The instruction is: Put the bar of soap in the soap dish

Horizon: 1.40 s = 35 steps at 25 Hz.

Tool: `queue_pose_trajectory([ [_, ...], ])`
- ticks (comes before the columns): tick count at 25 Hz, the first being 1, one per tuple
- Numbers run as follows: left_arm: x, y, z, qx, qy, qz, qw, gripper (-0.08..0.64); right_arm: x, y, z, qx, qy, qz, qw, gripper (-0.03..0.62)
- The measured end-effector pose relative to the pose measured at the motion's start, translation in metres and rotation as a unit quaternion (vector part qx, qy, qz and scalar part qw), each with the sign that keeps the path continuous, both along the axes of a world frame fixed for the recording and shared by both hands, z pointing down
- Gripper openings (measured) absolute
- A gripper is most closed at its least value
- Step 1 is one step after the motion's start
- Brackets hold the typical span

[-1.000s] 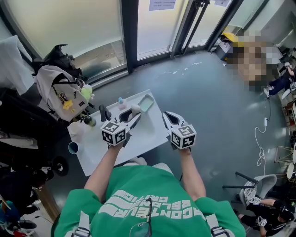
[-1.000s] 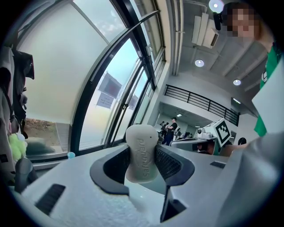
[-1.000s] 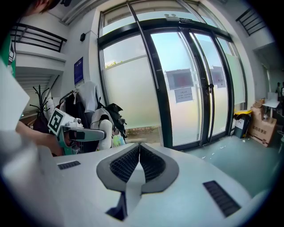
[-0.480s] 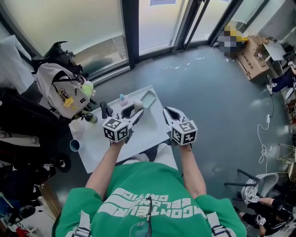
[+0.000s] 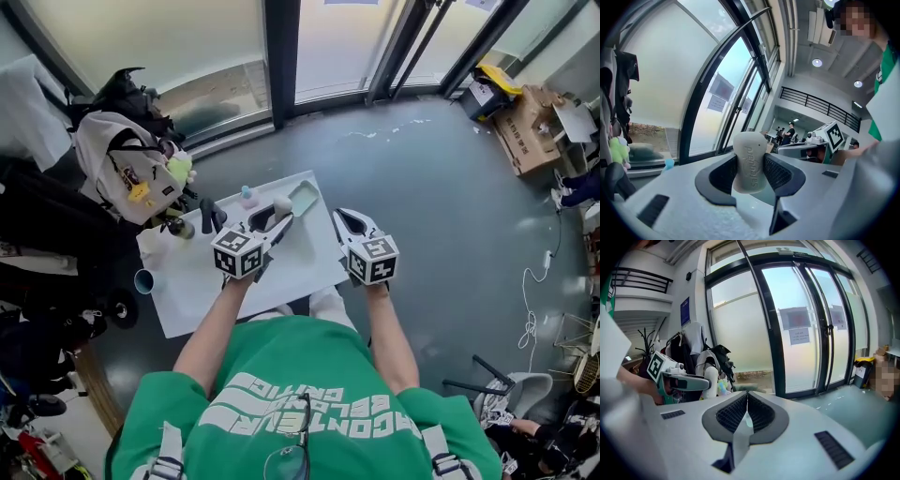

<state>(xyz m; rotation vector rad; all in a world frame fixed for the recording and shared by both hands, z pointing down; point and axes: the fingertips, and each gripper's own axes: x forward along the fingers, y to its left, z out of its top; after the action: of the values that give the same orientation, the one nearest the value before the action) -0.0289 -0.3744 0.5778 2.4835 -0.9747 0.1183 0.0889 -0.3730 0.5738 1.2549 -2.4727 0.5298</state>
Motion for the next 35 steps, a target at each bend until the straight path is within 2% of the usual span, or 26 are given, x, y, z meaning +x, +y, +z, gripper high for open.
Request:
queue_pose_trajectory([
  [9,0.008,-0.019,0.031,-0.025,-0.027,-0.011,0.9993,0.183,0.009,-0.022,0.021,-0.023,-0.003,-0.016,1.0,0.015],
  [22,0.015,-0.038,0.076,-0.065,-0.056,-0.004,0.9963,0.183,0.013,-0.04,0.049,-0.054,0.006,-0.033,0.998,0.015],
  [35,0.035,-0.068,0.115,-0.094,-0.106,0.011,0.9899,0.183,0.023,-0.05,0.088,-0.103,-0.006,-0.018,0.994,0.015],
])
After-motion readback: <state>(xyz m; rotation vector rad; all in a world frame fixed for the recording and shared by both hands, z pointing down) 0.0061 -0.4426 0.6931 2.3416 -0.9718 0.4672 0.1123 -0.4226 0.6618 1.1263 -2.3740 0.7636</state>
